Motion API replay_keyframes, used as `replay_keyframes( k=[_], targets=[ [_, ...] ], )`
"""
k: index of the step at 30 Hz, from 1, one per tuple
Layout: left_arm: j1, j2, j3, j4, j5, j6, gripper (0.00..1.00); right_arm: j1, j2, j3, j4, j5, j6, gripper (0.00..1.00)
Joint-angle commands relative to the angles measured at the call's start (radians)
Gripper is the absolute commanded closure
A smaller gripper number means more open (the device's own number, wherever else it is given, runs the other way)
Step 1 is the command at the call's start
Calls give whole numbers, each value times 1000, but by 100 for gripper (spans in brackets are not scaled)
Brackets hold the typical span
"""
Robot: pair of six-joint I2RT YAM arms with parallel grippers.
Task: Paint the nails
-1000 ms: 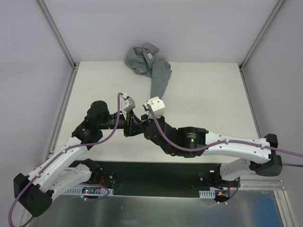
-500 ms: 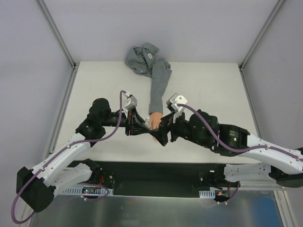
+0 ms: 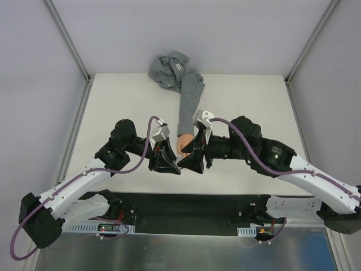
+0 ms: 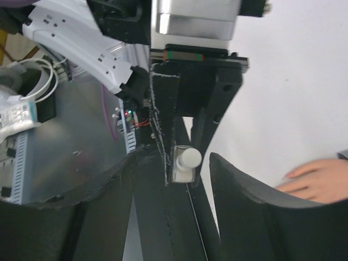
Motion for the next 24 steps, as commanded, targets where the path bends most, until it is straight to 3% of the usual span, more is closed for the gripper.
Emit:
replay_keyframes(
  k=[1, 10, 16, 20, 23, 24],
  targets=[
    [-9, -1, 30, 65, 59, -4, 100, -9, 51, 10, 52, -155, -23, 43],
    [-8, -11, 27, 65, 50, 0, 100, -17, 80, -10, 61, -177, -23, 51],
    [-8, -20, 27, 50, 2, 11, 100, -16, 86, -25, 69, -142, -11, 77],
    [-2, -35, 52, -72, -178, 103, 100, -4, 115, -36, 60, -87, 18, 98],
    [26, -55, 52, -119, -289, 122, 100, 46, 152, -38, 55, 13, 58, 99],
    [32, -66, 52, -144, -380, 126, 100, 78, 164, -33, 51, 189, 75, 99]
  ],
)
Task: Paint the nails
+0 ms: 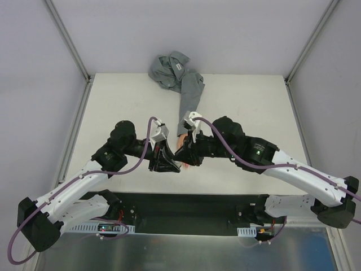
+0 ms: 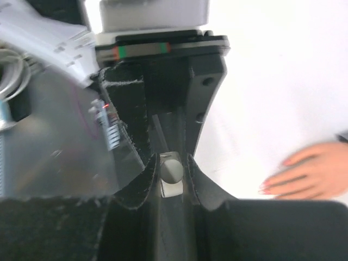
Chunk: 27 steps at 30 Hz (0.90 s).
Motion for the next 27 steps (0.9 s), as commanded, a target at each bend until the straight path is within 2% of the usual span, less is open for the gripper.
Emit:
replay_keyframes(
  k=[1, 2, 3, 4, 6, 10, 12, 13, 14, 17, 21, 23, 26, 27],
  targets=[
    [43, -42, 49, -48, -338, 75, 100, 132, 77, 43, -4, 419, 87, 99],
    [49, -49, 48, -62, -398, 77, 100, 237, 134, 94, -118, 644, 143, 99],
    [58, -62, 45, -77, -508, 77, 100, 281, 173, 146, -220, 1070, 397, 99],
    [80, -66, 43, -93, -544, 68, 100, 313, 199, 206, -307, 1185, 507, 99],
    [98, -65, 42, -100, -581, 55, 100, 381, 251, 197, -263, 1274, 553, 99],
    [111, -51, 46, -104, -532, 48, 100, 375, 304, 257, -244, 1228, 526, 99],
    [111, -51, 49, -105, -518, 48, 100, 369, 285, 246, -216, 1207, 489, 92],
    [111, -49, 52, -104, -495, 49, 100, 363, 250, 234, -169, 1184, 434, 87],
    [111, -48, 55, -104, -483, 49, 100, 348, 233, 219, -147, 1156, 409, 76],
    [111, -45, 60, -99, -423, 51, 100, 308, 157, 170, -120, 1046, 349, 54],
    [103, -26, 65, -78, -339, 48, 100, 275, 72, 122, -113, 937, 250, 36],
    [97, -13, 66, -65, -287, 38, 100, 258, 20, 107, -110, 894, 210, 20],
    [75, 4, 65, -15, -161, 19, 100, 203, -46, 67, -84, 753, 131, 16],
    [68, 6, 62, 2, -83, 11, 100, 185, -61, 55, -71, 623, 102, 17]
  ],
)
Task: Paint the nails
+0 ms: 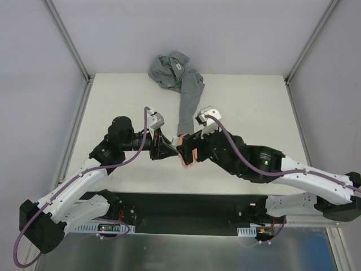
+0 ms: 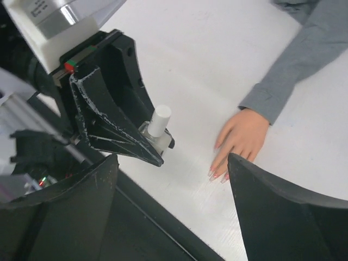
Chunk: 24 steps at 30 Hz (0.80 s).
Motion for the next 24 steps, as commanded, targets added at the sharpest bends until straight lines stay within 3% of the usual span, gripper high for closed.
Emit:
replay_keyframes(
  k=[1, 5, 8, 20, 24],
  targets=[
    [-41, 15, 32, 173, 259, -59, 100, -78, -92, -68, 93, -362, -145, 19],
    [-70, 11, 1, 295, 399, -127, 100, -168, -141, -111, 174, -772, -217, 27],
    [-86, 15, -3, 306, 434, -129, 100, -187, -135, -102, 181, -865, -249, 33],
    [-104, 15, -3, 313, 453, -130, 100, -248, -81, -105, 233, -986, -237, 68],
    [-104, 3, 11, 228, 368, -77, 100, -247, -46, -99, 217, -992, -230, 88]
  ],
)
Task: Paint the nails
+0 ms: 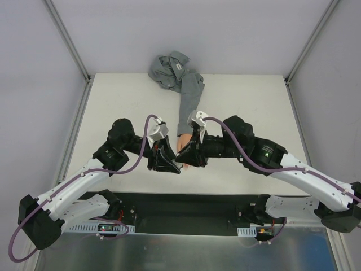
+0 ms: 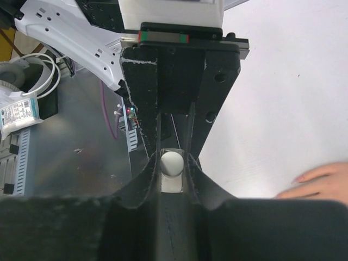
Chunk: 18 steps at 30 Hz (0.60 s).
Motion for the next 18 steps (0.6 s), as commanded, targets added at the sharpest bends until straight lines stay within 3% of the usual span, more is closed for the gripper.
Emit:
replay_keyframes(
  k=[1, 4, 6, 7, 8, 9, 10, 14, 18],
  targets=[
    [-4, -31, 17, -46, -74, 70, 100, 2, 36, 9, 40, -58, 2, 90],
    [4, -53, 36, -146, -222, 142, 100, 45, 78, 12, 31, -2, 25, 99],
    [14, -65, 34, -176, -392, 166, 100, 151, 117, 23, 16, 243, 41, 99],
    [36, -82, 29, -184, -451, 166, 100, 201, 137, 58, -6, 599, 71, 99],
    [48, -90, 17, -184, -512, 157, 100, 247, 180, 67, -55, 793, 131, 99],
    [62, -97, 14, -186, -601, 148, 100, 322, 197, 72, -87, 963, 329, 99],
    [83, -99, 14, -198, -636, 139, 100, 353, 214, 67, -112, 1191, 417, 99],
    [97, -100, 14, -201, -638, 125, 100, 421, 289, 82, -102, 1302, 579, 99],
    [99, -106, 13, -201, -626, 131, 100, 434, 274, 70, -60, 1377, 535, 99]
  ],
)
